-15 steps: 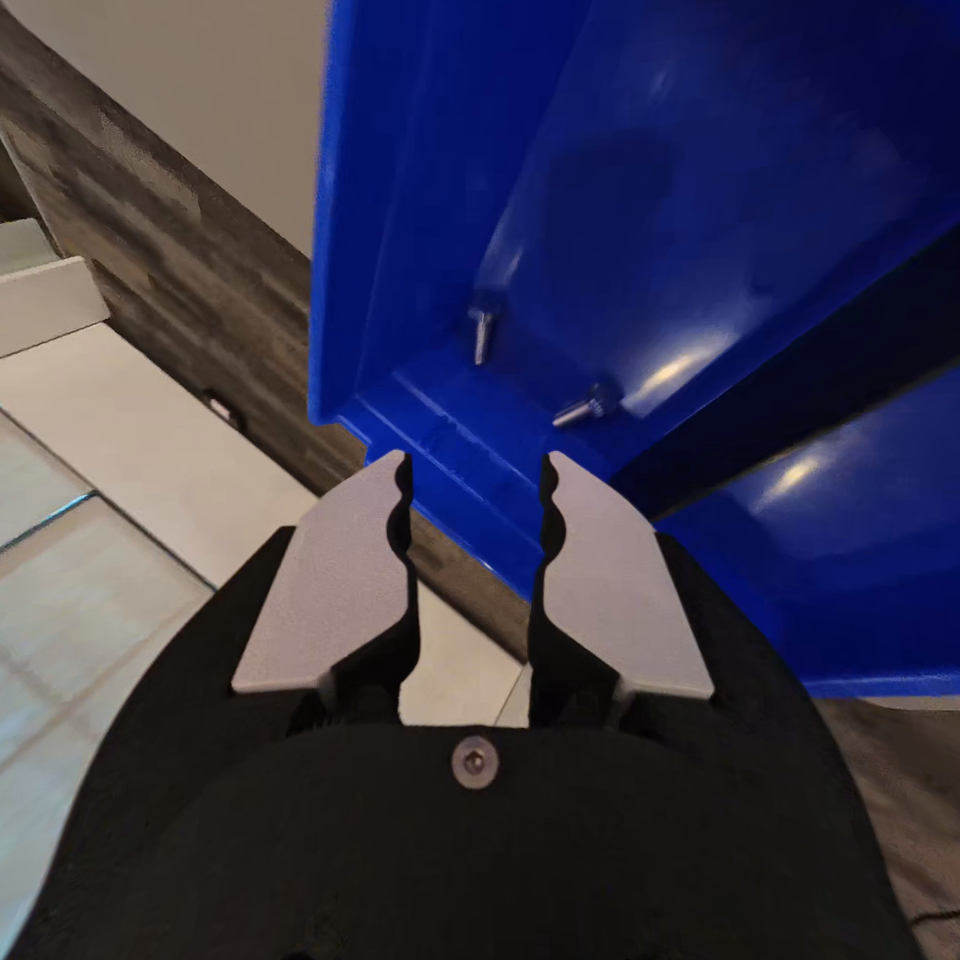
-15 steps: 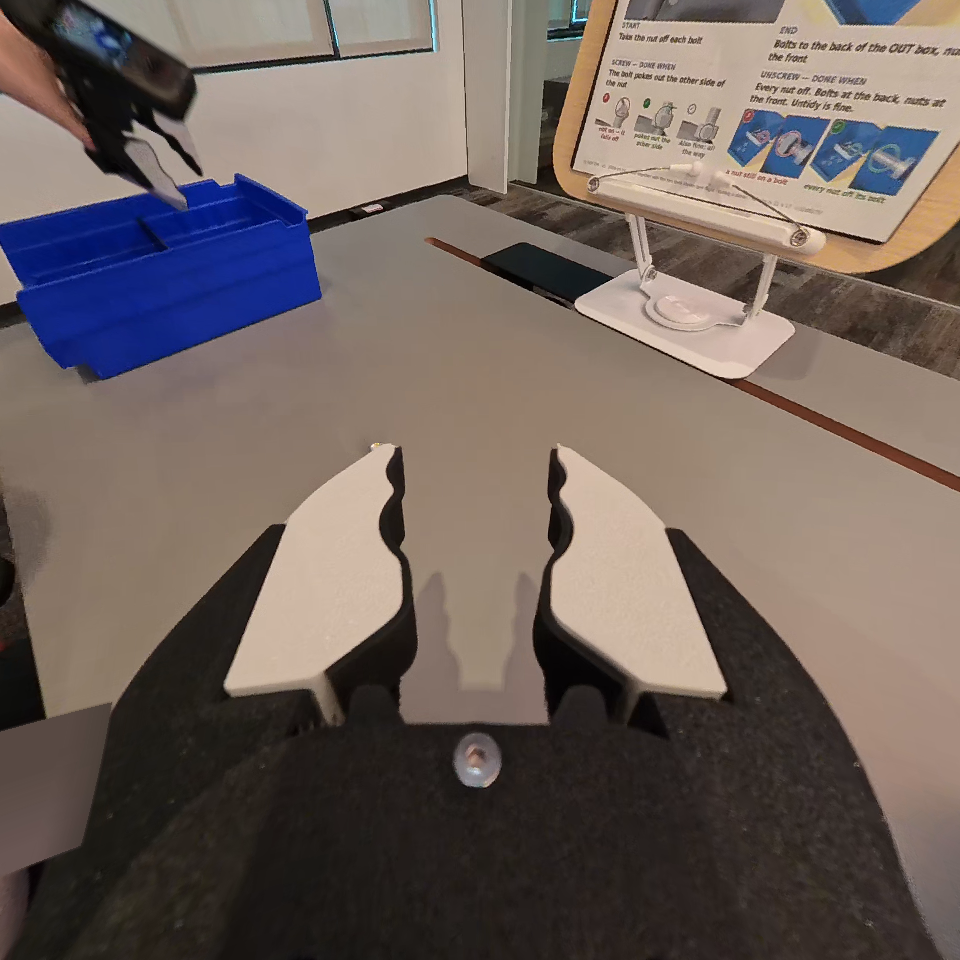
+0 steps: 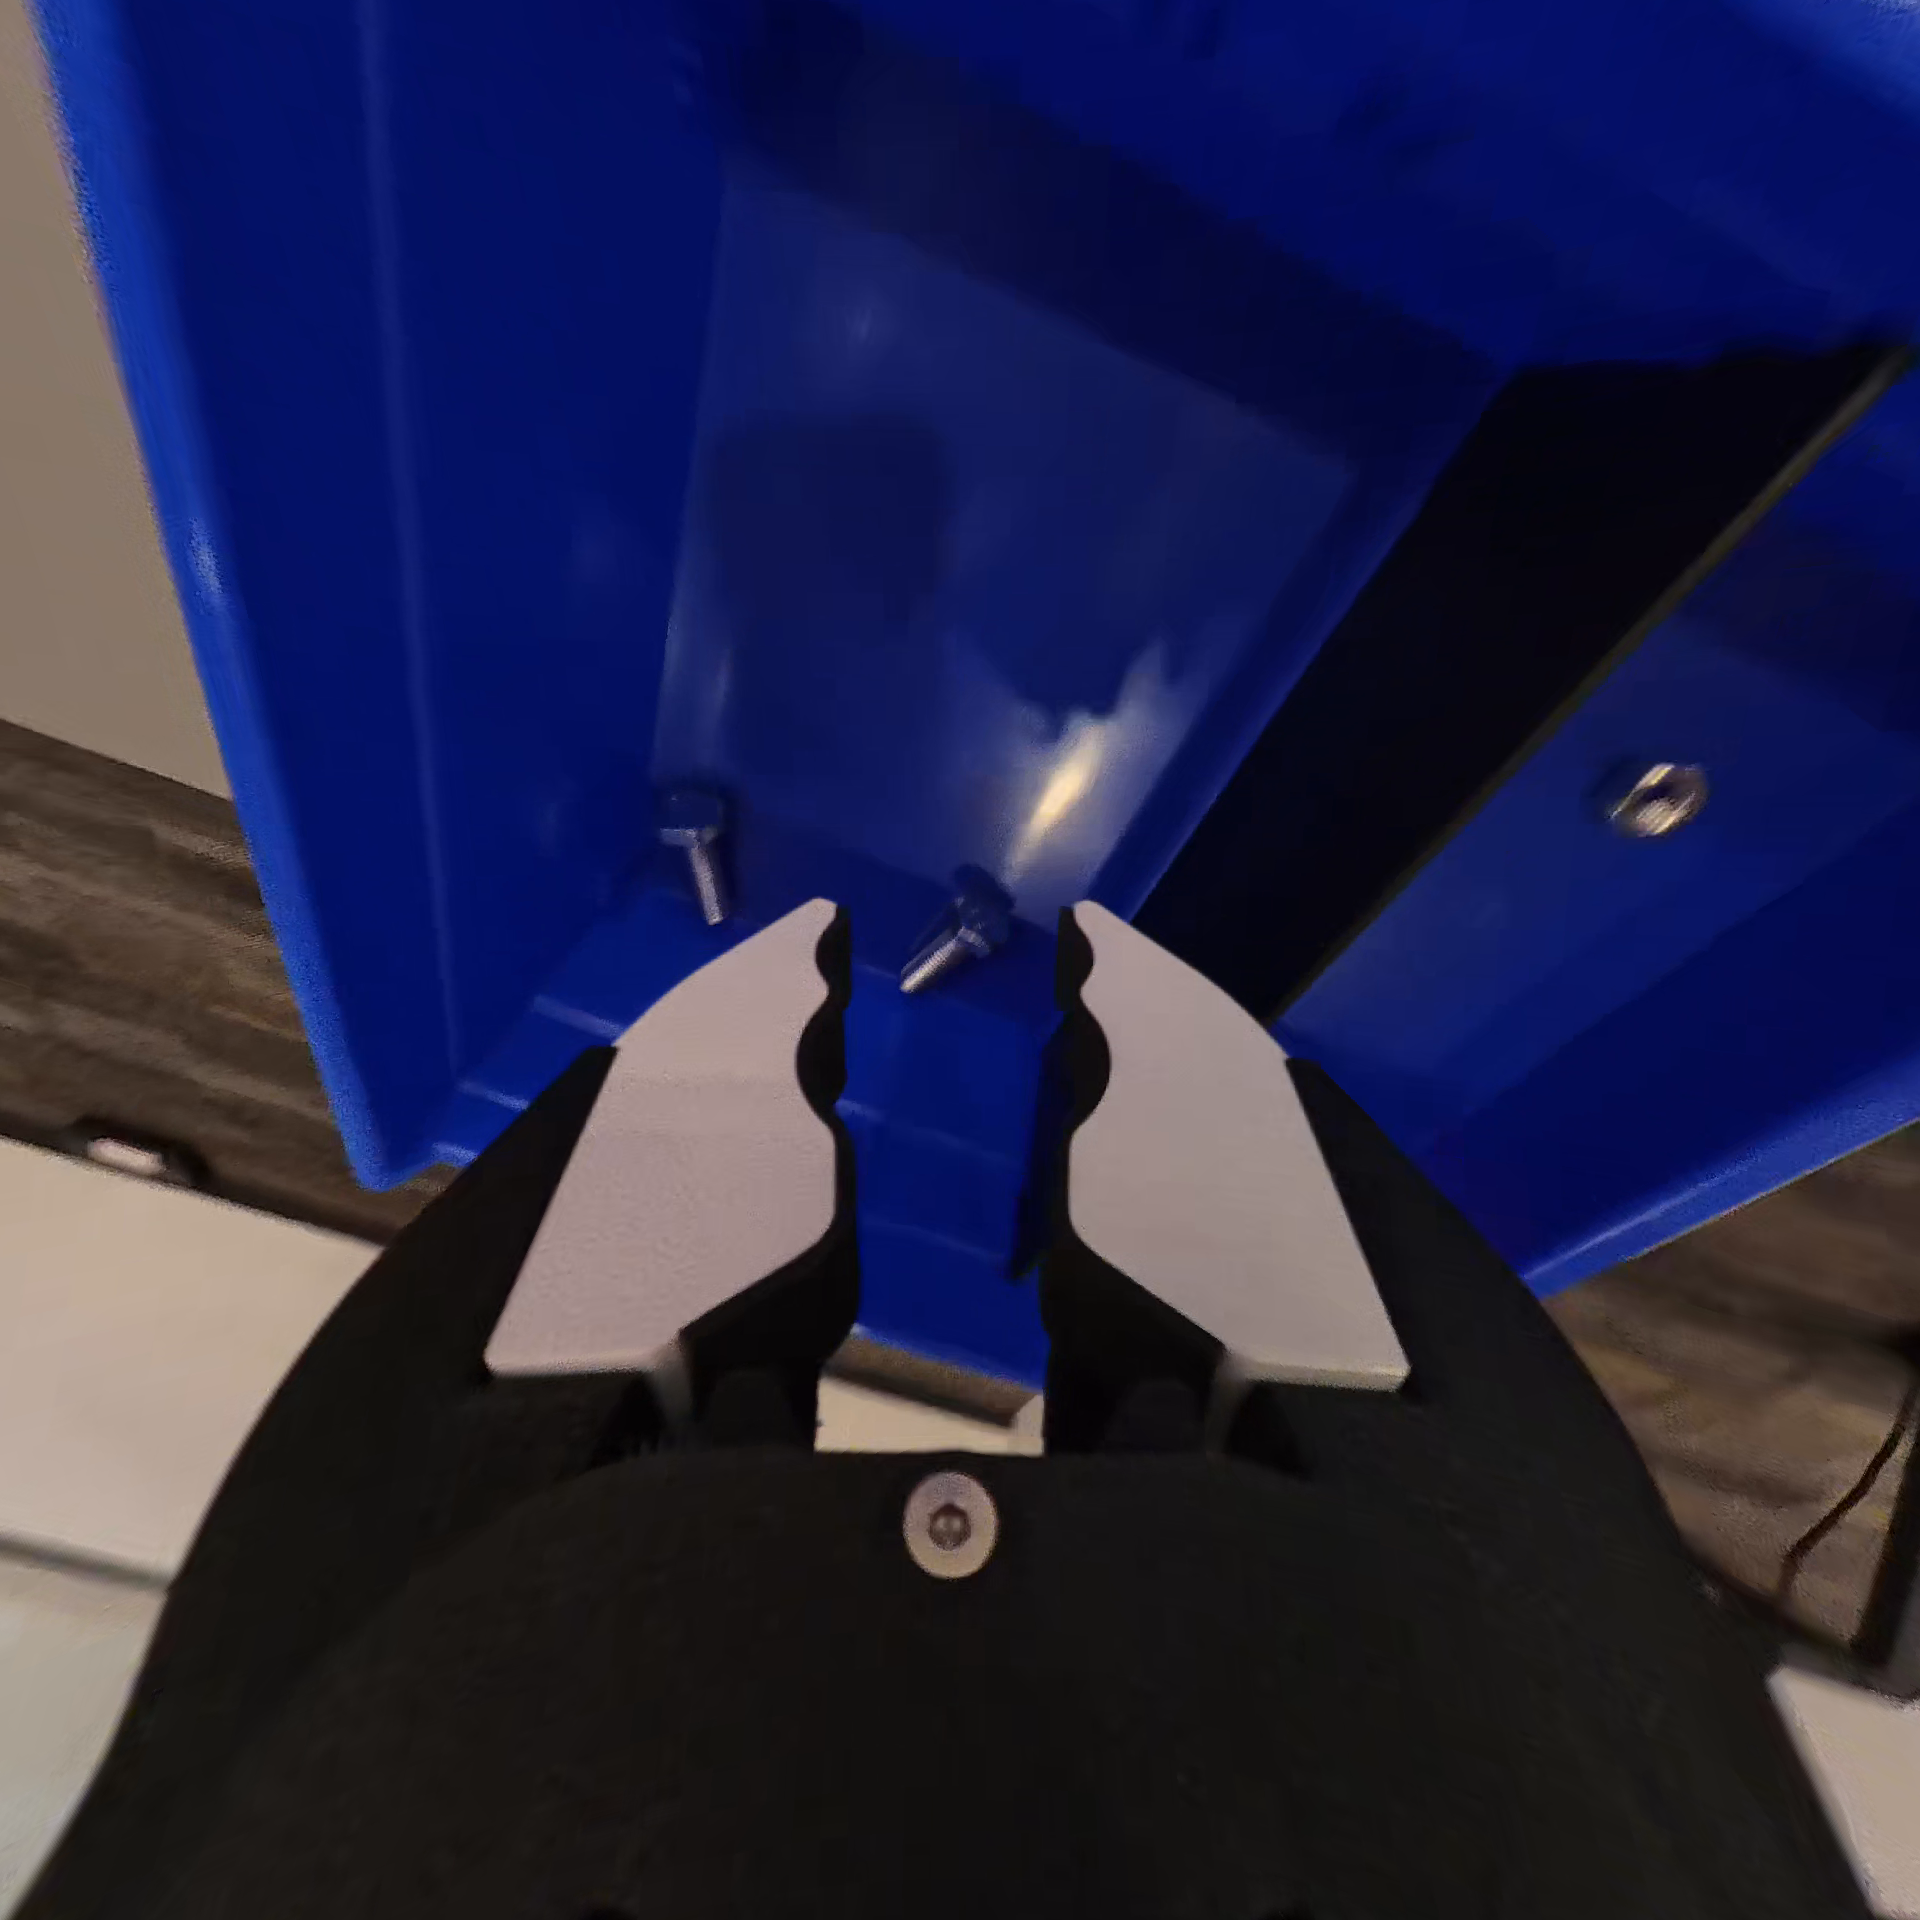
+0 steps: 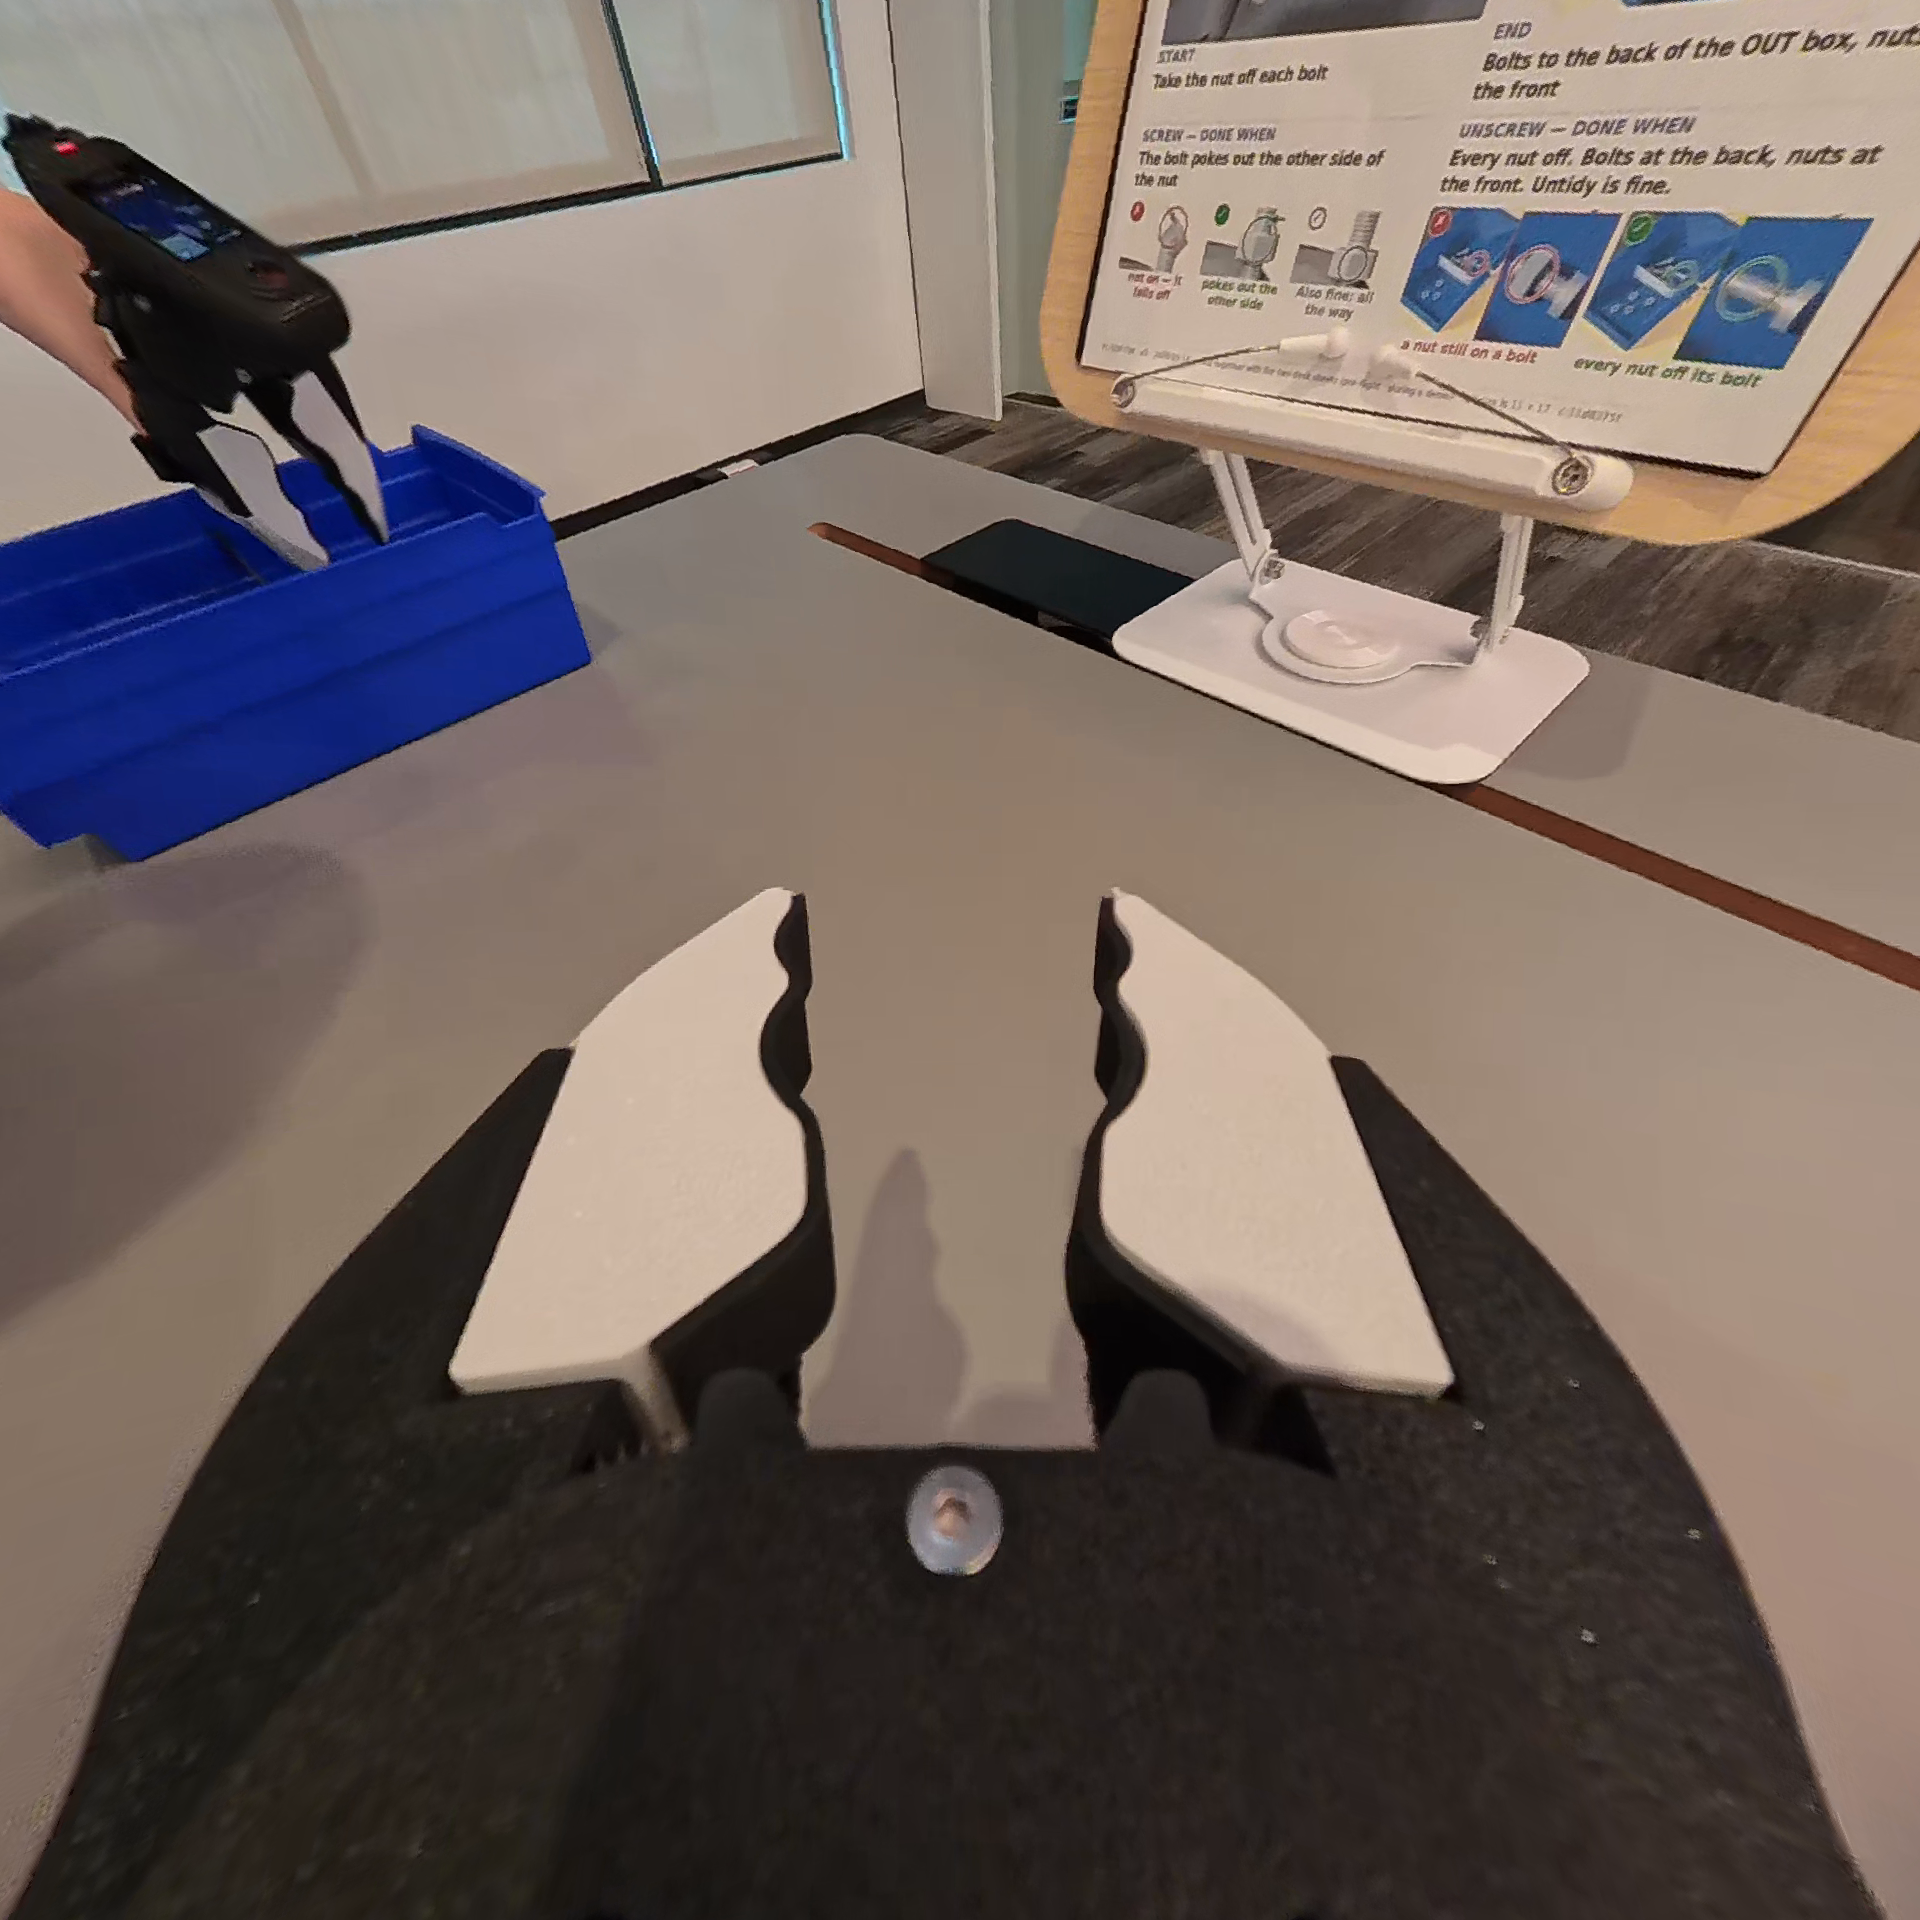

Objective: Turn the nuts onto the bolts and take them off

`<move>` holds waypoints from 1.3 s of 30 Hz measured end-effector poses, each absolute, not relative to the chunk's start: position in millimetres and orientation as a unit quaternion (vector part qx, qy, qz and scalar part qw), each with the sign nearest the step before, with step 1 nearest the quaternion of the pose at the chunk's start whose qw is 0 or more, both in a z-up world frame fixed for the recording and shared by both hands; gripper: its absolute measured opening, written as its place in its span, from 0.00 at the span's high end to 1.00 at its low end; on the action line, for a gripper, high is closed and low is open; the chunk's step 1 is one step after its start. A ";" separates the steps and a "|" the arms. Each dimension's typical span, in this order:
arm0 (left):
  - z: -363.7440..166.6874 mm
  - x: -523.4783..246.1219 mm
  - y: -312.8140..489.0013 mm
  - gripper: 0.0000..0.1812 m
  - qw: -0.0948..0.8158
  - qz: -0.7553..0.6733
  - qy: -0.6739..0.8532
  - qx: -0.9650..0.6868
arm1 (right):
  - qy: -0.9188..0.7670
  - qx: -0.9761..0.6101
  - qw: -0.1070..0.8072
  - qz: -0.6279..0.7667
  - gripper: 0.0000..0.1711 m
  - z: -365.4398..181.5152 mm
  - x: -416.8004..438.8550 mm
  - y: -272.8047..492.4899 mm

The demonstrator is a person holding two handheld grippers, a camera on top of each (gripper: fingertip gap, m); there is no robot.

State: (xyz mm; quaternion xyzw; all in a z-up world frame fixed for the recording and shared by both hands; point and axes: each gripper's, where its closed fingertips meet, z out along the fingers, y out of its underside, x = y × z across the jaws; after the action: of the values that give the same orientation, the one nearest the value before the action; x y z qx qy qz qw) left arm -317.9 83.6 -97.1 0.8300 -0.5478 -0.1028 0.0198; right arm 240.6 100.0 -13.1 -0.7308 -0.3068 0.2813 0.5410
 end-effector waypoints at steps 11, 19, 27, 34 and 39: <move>-125.9 -360.7 69.7 0.82 0.165 -0.141 -0.622 0.752 | -0.299 -0.717 0.534 0.333 0.70 -22.5 220.7 126.6; -146.2 -361.5 66.7 0.84 0.203 -0.119 -0.649 0.724 | -0.287 -0.712 0.547 0.335 0.70 -17.9 227.8 125.8; -157.0 -368.7 64.5 0.88 0.214 -0.116 -0.660 0.711 | -0.283 -0.709 0.555 0.330 0.70 -13.4 232.8 125.2; -157.2 -369.6 64.6 0.89 0.221 -0.125 -0.661 0.706 | -0.291 -0.712 0.551 0.324 0.70 -16.7 231.3 124.6; -154.1 -364.2 68.4 0.89 0.189 -0.123 -0.654 0.722 | -0.286 -0.707 0.555 0.330 0.70 -13.9 235.2 123.1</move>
State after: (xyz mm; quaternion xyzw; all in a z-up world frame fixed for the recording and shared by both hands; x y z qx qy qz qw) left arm -364.2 68.4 -154.1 0.7216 -0.6544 -0.1227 0.1895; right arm 235.2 123.1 -13.9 -0.7074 -0.2863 0.3303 0.5554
